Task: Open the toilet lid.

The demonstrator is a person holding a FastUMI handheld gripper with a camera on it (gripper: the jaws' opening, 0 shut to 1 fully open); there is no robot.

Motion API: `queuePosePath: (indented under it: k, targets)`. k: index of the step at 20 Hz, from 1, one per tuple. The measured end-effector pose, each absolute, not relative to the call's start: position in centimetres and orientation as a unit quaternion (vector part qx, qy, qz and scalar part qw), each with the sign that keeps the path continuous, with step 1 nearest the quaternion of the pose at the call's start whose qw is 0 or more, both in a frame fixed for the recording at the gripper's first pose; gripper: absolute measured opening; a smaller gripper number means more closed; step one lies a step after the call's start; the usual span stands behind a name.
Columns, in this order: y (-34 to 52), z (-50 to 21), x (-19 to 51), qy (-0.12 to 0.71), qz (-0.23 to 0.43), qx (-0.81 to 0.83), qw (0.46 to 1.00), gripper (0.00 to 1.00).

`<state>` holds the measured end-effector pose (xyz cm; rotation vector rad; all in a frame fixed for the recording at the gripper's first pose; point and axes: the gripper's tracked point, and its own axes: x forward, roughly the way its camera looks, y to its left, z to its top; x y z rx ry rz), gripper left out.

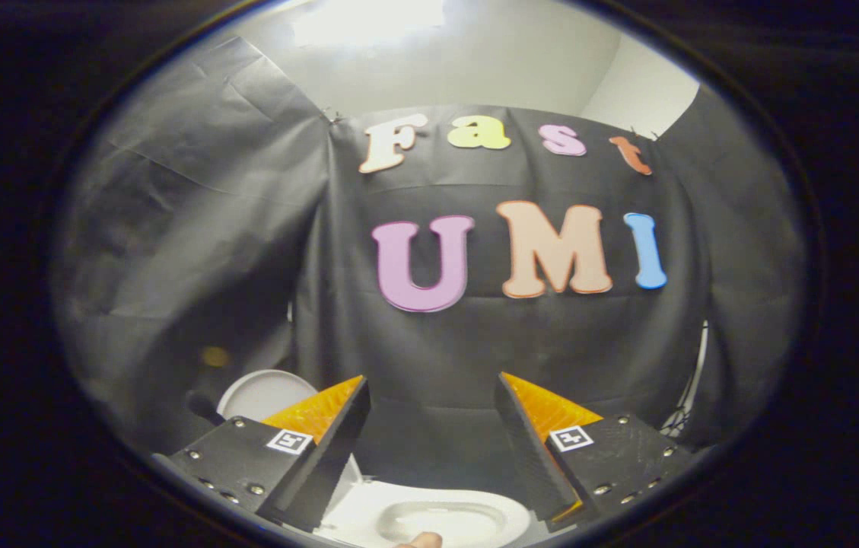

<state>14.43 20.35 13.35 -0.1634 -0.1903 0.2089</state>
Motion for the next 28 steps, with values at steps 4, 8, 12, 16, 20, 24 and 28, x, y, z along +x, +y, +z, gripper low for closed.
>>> queuePosePath:
  k: [4,8,12,16,20,24,28]
  targets:
    - [10.0,11.9,15.6,-0.064,0.056,-0.106,0.991,0.98]
    - [1.2,10.4,16.5,-0.04,0.033,-0.111,0.992,0.98]
    - [-8.0,8.2,15.9,-0.015,-0.004,-0.105,0.994,0.98]
    - [-15.2,6.2,15.0,-0.003,-0.029,-0.09,0.996,0.98]
    - [-20.0,5.2,14.8,-0.003,-0.042,-0.077,0.996,0.98]
    - [-23.3,3.1,14.4,0.026,-0.053,-0.079,0.995,0.98]
    - [-23.9,-0.2,13.9,0.095,-0.028,-0.097,0.99,0.98]
